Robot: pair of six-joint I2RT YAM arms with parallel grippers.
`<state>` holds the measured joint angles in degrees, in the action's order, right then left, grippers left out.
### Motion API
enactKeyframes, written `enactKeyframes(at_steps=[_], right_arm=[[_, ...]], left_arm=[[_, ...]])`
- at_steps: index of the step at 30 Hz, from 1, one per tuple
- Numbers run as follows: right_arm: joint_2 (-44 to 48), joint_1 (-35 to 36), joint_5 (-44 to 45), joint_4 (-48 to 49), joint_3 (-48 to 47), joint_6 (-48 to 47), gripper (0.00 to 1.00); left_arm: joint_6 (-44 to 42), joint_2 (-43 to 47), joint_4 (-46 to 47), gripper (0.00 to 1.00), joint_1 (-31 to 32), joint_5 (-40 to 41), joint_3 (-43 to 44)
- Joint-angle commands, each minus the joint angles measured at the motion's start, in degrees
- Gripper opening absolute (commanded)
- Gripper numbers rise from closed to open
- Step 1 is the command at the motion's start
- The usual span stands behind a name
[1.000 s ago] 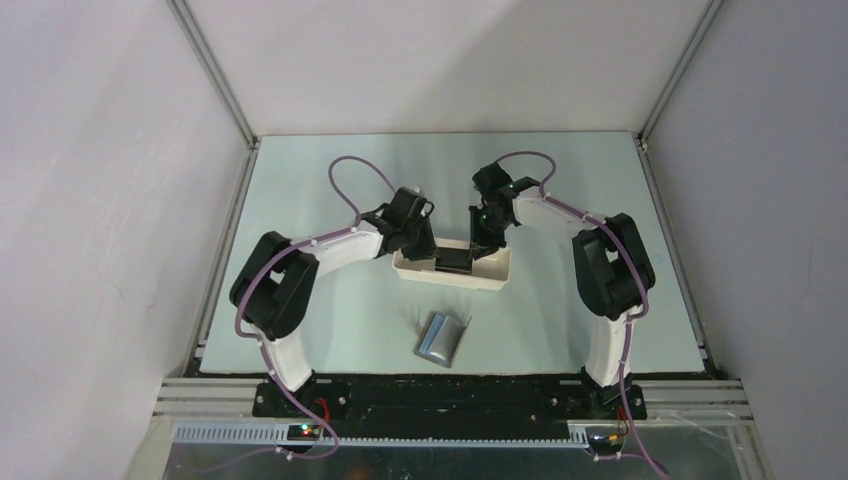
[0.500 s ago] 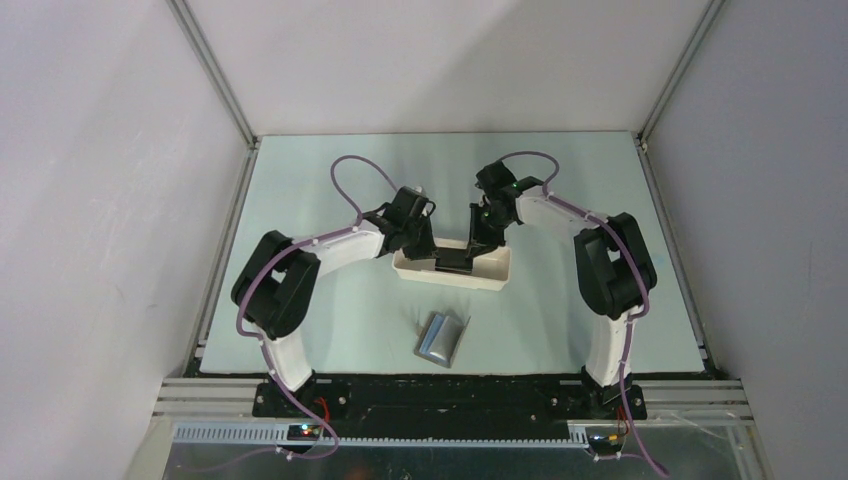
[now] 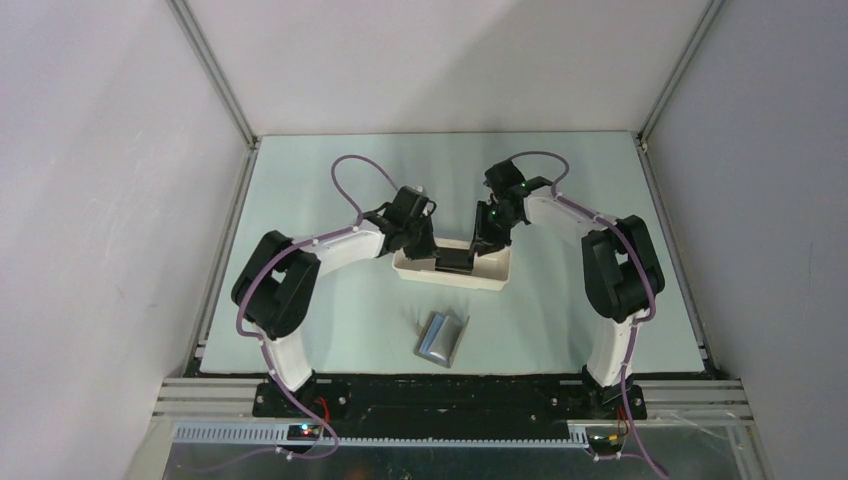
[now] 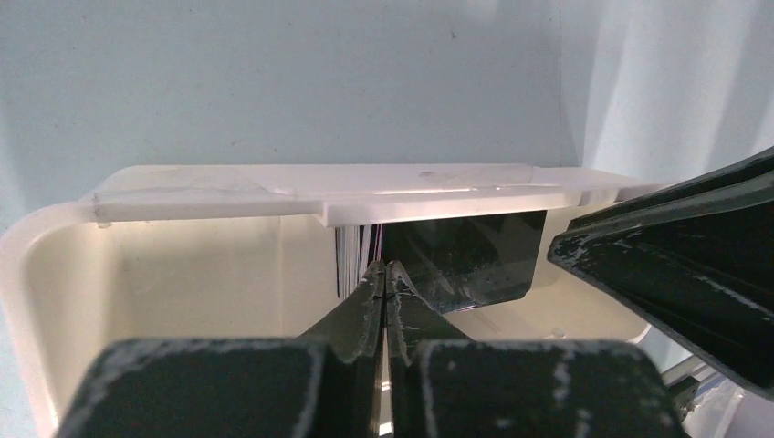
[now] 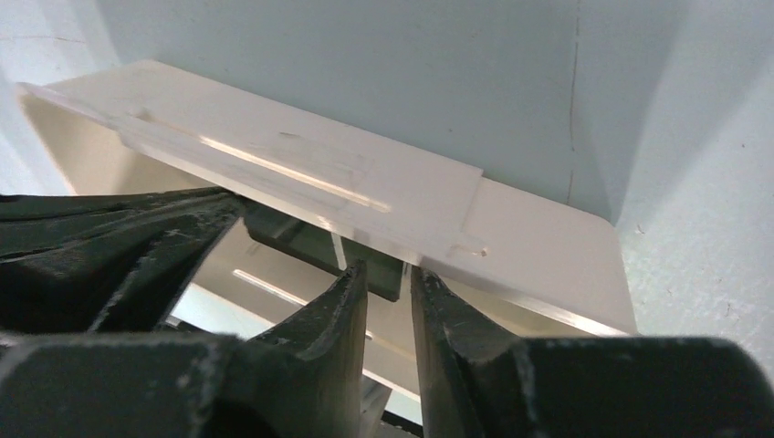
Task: Put the credit cards into the card holder
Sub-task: Pick up the credit card from the storage box.
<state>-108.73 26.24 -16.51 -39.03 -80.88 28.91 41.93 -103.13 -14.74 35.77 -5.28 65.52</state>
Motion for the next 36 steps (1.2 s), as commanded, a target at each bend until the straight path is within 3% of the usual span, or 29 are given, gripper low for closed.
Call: enactKeyframes(at_steps=[1,8,10,13,22,36], right_arm=[[1.99,-0.25,1.48,-1.02,1.68,0.48,0.31],[0.32,-0.06,0.46,0.56,2.31,0.71,0.32],[0.34,-0.06,0.38,0.98,2.31,0.81,0.26],[0.51,-0.06,0.27,1.37,2.31,0.99,0.24],[-0.14,-0.13,-0.07,1.61,2.31,0.81,0.23],[-0.17,0.01,-1.45,2.28,2.31,0.71,0.18]], left_arm=[[-1.50,1.26,0.33,0.05,0.22,-0.76,2.85],[-1.58,0.64,0.33,0.06,0.24,-1.40,2.90],[-1.82,0.46,0.33,0.06,0.34,-1.34,2.75],[-2.26,0.72,0.32,0.07,0.30,0.25,2.44],[-2.94,0.68,0.10,0.20,0.59,1.92,2.04],[-2.29,-2.62,0.22,0.14,1.89,0.04,3.85]])
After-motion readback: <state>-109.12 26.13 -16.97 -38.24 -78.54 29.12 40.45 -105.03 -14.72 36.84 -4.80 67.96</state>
